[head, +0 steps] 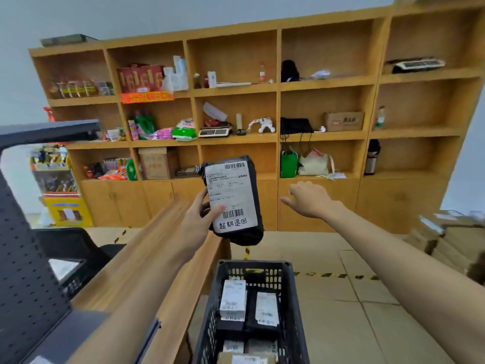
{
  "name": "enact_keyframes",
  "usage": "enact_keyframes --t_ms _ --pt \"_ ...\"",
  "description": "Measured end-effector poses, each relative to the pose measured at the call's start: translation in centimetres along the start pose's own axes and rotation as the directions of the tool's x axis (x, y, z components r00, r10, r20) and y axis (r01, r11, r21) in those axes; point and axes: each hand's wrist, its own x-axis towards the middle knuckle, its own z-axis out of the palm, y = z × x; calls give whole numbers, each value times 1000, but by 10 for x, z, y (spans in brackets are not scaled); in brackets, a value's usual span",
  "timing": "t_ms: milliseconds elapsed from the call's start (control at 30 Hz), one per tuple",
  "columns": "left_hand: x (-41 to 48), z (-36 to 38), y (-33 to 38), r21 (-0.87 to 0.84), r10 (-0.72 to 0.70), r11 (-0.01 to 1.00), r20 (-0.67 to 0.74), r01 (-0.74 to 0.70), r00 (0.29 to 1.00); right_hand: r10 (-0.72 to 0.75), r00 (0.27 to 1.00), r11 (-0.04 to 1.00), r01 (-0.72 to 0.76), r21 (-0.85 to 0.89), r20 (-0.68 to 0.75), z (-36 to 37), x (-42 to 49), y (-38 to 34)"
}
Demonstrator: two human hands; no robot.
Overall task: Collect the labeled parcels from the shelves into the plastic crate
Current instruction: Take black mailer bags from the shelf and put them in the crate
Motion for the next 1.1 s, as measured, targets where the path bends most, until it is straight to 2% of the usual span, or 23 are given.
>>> enact_keyframes --t_ms 267,467,533,667,800,1000,1100 --pt "96 40 -36 24 16 1000 82 -18 996 100 994 993 -102 58 30 42 56 54" --pt "122 54 -96 25 -95 995 116 93 989 123 976 981 -148 128 181 113 66 65" --pt "125 52 -121 41 -149 989 121 145 981 136 961 958 -189 216 240 136 65 61" --pt "124 47 -171 49 -292 956 138 288 946 166 921 798 -335 501 352 179 64 40" --pt "116 48 -213 52 -400 916 163 397 902 150 894 649 -411 640 422 217 58 4" --pt "98 50 -276 18 -538 840 153 542 829 123 814 418 -562 714 568 294 39 -39" --pt "91 53 -307 37 -599 799 141 600 788 159 775 372 -621 690 611 327 29 -47"
